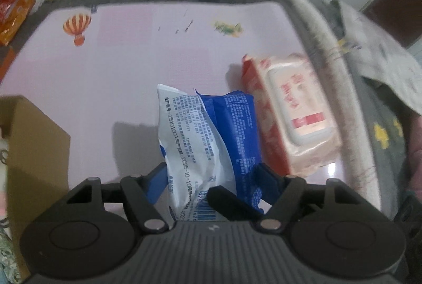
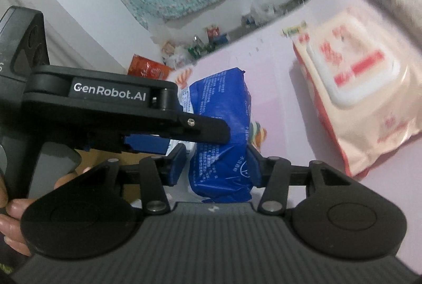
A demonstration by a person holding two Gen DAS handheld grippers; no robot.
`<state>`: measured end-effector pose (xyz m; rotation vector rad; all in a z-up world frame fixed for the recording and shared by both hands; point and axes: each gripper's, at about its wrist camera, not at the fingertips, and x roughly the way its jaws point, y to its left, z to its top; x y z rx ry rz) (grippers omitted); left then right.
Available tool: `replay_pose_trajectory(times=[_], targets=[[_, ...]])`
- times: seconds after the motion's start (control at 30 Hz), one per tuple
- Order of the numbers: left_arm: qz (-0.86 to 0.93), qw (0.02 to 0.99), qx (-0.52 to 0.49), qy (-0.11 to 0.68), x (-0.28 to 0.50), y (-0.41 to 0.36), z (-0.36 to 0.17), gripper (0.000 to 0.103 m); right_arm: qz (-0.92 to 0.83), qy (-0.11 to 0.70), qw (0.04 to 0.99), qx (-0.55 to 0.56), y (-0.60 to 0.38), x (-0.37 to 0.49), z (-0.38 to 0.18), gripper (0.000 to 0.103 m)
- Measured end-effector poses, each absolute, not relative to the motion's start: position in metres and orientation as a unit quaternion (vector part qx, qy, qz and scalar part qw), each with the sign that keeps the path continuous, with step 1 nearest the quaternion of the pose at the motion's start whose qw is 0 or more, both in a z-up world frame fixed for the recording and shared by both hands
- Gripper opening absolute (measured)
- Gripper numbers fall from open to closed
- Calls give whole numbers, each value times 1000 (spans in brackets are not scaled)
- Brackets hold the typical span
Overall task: Organize soft objects
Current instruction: 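Carry the pack with both tools into the box and open both tools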
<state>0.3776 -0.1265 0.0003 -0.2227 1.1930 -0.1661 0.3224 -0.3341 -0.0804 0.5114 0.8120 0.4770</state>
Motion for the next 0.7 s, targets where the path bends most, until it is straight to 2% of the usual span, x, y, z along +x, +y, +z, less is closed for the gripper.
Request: replay_pose_trajectory(times=[0.43,0.7], targets=[[-119,860,-126,480,311,-105,90,71,231,307,898,214,-323,271,24,47],[-118,865,-140,467,235,-68,124,69,257,296,893,220,-294,203,58,47]])
